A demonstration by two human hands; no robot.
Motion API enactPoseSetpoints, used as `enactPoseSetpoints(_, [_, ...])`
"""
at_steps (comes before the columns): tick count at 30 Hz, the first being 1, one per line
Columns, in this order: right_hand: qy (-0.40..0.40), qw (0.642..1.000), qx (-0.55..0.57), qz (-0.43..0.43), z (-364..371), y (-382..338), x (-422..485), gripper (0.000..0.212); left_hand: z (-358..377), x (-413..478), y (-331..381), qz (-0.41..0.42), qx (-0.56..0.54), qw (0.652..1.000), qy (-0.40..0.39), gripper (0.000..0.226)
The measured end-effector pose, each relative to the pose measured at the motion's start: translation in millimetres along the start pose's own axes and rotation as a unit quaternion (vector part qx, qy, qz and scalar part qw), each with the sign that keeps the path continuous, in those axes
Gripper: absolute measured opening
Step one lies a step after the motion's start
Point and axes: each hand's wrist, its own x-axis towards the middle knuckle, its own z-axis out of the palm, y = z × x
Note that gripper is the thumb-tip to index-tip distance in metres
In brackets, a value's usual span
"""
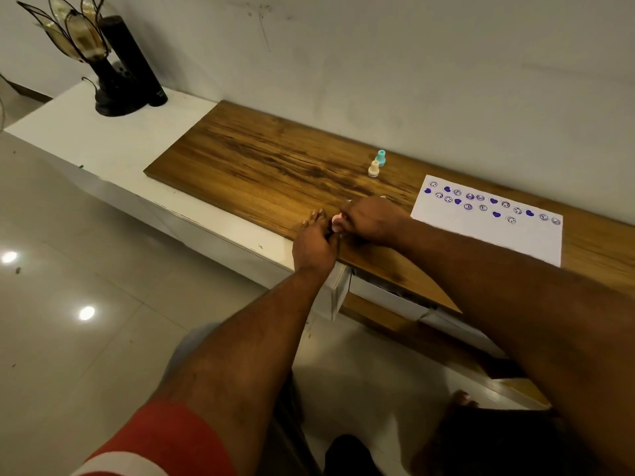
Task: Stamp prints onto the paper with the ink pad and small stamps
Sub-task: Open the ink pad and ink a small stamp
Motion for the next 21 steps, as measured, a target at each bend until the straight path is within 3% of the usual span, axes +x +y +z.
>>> enactPoseSetpoints(4, [0.119, 0.991, 0.028, 0.057, -9, 18, -21, 0.045, -2, 0, -1, 0.013, -0.009, 1.0, -0.003, 0.037])
enactPoseSetpoints(8, [0.083, 0.989, 0.056, 0.109, -14, 49, -49, 0.046, -1, -1, 1, 0.022, 0.001, 1.0, 0.009, 0.05])
enactPoseSetpoints(12, [0.077, 0.99, 0.051, 0.107, -10, 62, -65, 0.048, -2, -4, 5, 0.05, 0.012, 0.998, 0.028, 0.057])
enactPoseSetpoints(16, [0.078, 0.99, 0.055, 0.101, -6, 62, -72, 0.049, 6, -1, 24, 0.129, 0.07, 0.988, -0.043, 0.082])
enactPoseSetpoints(21, [0.051, 0.993, 0.016, 0.104, -3, 56, -69, 0.049, 13, 6, 36, 0.131, 0.091, 0.985, -0.067, 0.075])
